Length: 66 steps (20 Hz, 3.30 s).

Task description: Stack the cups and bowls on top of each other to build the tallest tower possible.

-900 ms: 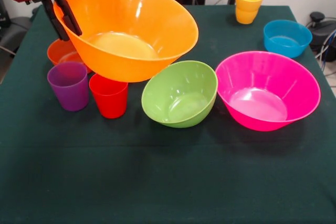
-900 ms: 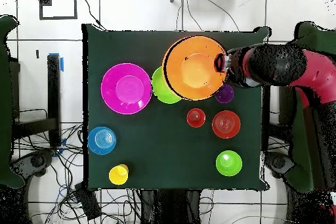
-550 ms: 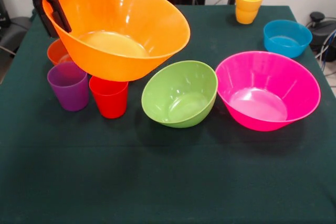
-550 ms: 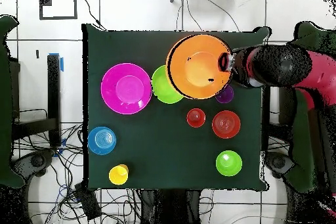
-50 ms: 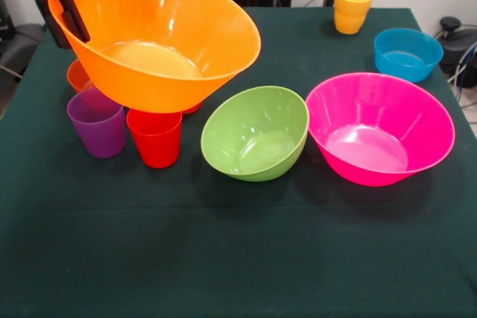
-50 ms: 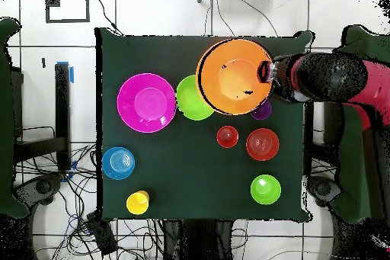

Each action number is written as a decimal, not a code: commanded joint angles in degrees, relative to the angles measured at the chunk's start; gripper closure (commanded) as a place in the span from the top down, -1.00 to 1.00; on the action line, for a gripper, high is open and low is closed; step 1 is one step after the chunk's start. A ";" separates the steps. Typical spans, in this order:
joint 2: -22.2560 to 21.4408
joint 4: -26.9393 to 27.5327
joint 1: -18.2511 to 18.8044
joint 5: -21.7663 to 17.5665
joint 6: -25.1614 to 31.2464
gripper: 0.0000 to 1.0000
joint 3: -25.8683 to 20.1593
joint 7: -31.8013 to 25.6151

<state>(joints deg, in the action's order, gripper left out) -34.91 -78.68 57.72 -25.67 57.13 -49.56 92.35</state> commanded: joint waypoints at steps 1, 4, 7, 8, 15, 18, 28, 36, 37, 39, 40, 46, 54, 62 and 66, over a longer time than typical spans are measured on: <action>2.47 -0.04 0.35 0.47 -1.78 -1.00 2.96 -3.08; 2.92 0.47 0.40 0.57 -1.64 -1.00 2.88 -3.45; 3.03 0.12 0.75 0.56 -2.06 -1.00 2.85 -3.63; 3.14 0.08 0.90 0.56 -2.17 -1.00 2.81 -3.81; 4.51 -0.17 2.06 0.73 -1.88 -1.00 2.77 -5.12; 5.23 -1.02 2.74 0.61 -2.95 -1.00 2.79 -5.02; 6.36 -0.89 2.56 0.28 -4.64 -1.00 2.39 -4.45; 7.12 -2.55 3.15 0.30 -6.79 -1.00 2.28 -3.48; 7.18 -2.67 3.20 0.24 -6.93 -1.00 2.31 -3.49; 7.25 -2.82 3.26 0.20 -7.01 -1.00 2.37 -3.55; 7.27 -2.85 3.28 0.22 -6.95 -1.00 2.41 -3.61; 7.18 -2.77 3.33 0.09 -6.59 -1.00 2.91 -3.97; 5.61 -3.71 3.38 0.67 -5.04 -1.00 3.58 -2.82; 4.87 -3.45 3.31 1.26 -2.91 -1.00 4.33 -2.30; 4.73 -3.40 3.29 1.31 -2.41 -1.00 4.63 -2.31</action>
<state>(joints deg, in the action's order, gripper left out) -29.09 -79.61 61.88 -24.60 51.94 -48.74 92.35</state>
